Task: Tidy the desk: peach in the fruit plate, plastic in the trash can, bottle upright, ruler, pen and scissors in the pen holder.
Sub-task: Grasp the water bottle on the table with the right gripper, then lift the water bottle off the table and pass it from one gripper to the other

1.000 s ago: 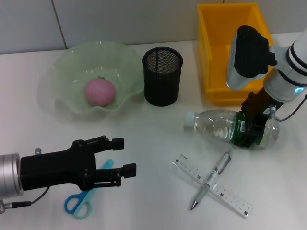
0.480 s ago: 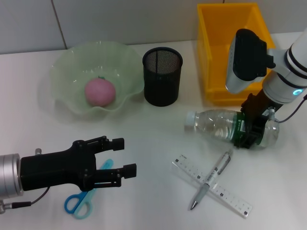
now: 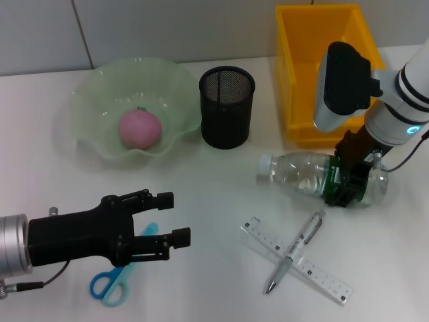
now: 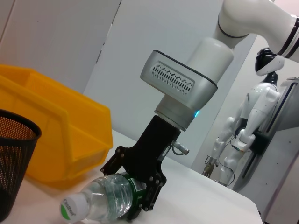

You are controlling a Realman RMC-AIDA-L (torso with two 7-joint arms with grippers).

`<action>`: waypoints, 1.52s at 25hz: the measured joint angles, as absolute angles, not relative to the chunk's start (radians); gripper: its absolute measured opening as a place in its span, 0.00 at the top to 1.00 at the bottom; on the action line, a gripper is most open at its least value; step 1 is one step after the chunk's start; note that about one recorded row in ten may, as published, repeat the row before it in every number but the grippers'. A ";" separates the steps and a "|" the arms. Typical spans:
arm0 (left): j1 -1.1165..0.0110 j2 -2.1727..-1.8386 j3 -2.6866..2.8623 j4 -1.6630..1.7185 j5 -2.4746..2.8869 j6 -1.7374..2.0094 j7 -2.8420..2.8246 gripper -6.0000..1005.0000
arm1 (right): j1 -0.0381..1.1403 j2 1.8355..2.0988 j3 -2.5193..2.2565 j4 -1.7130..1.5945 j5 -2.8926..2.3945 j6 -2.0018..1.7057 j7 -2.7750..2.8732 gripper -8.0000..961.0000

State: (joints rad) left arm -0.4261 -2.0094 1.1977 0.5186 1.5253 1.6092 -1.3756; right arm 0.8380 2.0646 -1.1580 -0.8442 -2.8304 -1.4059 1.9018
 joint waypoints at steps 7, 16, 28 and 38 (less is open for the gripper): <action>-0.426 -2.007 1.196 0.519 1.524 1.611 -1.384 0.13 | 0.811 2.074 -1.158 -0.879 -2.823 -1.405 1.887 0.18; -0.423 -2.006 1.195 0.519 1.523 1.611 -1.383 0.13 | 0.771 2.076 -1.149 -0.963 -2.774 -1.445 1.875 0.18; -0.423 -2.008 1.174 0.518 1.525 1.602 -1.378 0.13 | 0.707 2.068 -1.131 -1.106 -2.681 -1.514 1.872 0.20; -0.423 -2.008 1.168 0.518 1.523 1.601 -1.377 0.13 | 0.687 2.065 -1.060 -1.199 -2.576 -1.607 1.829 0.20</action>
